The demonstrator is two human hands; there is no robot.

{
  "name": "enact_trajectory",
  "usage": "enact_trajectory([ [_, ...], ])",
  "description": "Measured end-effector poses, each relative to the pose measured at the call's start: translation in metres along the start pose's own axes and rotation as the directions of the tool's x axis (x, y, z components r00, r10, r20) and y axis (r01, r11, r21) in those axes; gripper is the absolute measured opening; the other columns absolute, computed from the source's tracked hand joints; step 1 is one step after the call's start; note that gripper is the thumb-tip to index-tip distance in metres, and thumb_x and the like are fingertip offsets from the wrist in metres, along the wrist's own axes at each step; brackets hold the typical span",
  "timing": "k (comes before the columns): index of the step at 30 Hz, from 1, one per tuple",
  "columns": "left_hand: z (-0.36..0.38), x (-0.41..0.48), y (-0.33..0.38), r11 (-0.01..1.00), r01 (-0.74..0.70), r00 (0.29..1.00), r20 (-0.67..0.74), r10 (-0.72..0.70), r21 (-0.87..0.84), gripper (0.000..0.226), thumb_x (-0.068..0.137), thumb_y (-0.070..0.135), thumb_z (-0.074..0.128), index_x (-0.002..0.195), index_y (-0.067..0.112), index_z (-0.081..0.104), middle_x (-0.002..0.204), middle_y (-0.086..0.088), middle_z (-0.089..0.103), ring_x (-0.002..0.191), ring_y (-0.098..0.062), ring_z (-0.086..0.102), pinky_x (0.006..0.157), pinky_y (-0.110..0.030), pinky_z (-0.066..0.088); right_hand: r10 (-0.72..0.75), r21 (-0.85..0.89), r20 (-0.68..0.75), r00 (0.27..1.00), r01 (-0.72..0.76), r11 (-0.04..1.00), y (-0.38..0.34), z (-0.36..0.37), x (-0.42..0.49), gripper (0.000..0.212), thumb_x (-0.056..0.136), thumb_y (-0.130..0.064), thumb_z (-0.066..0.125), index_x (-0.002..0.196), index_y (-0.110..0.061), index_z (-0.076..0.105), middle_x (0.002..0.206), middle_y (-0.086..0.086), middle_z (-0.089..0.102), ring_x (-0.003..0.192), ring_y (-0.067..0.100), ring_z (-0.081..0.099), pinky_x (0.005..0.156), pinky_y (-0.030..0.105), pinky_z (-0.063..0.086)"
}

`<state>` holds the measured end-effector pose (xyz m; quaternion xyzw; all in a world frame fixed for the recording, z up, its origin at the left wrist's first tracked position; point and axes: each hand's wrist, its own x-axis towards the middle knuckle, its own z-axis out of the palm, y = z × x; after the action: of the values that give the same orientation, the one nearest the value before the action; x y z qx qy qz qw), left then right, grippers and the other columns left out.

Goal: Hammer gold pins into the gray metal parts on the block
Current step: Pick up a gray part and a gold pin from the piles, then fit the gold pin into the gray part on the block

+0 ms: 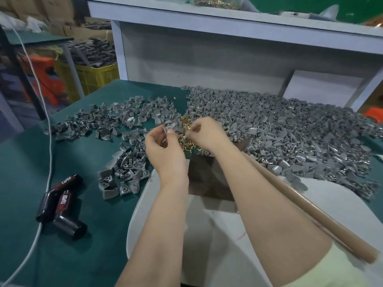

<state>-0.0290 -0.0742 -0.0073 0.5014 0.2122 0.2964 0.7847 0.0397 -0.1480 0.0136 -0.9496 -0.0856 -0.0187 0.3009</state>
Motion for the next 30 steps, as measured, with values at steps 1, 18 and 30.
enact_trajectory([
  [1,0.0,0.001,0.0,1.0,0.017,1.0,-0.008,-0.018,-0.024,0.021,0.094,0.008,0.053,0.088,0.028,0.05,0.104,-0.004,0.061,0.095,-0.018,0.063,0.089,-0.032,0.05,0.031,-0.193,0.039,0.999,-0.023,0.981,0.003,0.006,0.004,0.021,0.087,-0.026,0.063,0.1,-0.011,0.069,0.099,0.005,0.069,0.09,0.021,0.064,0.083,0.034,0.052],
  [18,0.002,-0.005,0.002,0.99,0.05,0.993,0.108,-0.036,-0.13,0.029,0.091,0.0,0.053,0.103,0.026,0.061,0.088,-0.005,0.062,0.076,-0.005,0.061,0.075,-0.016,0.048,0.211,-0.556,0.259,0.943,-0.033,0.83,-0.003,0.027,0.036,0.032,0.086,-0.01,0.052,0.117,-0.001,0.056,0.127,0.02,0.055,0.108,0.034,0.058,0.087,0.038,0.048],
  [30,0.002,-0.009,-0.003,0.992,-0.083,0.975,0.213,0.061,0.098,0.01,0.085,0.022,0.069,0.084,0.023,0.059,0.08,0.0,0.058,0.061,-0.001,0.047,0.059,-0.009,0.038,-0.001,0.098,-0.056,0.998,0.006,0.995,0.014,-0.01,0.005,0.018,0.086,-0.019,0.062,0.071,-0.022,0.053,0.073,-0.005,0.059,0.067,0.013,0.057,0.057,0.024,0.042],
])
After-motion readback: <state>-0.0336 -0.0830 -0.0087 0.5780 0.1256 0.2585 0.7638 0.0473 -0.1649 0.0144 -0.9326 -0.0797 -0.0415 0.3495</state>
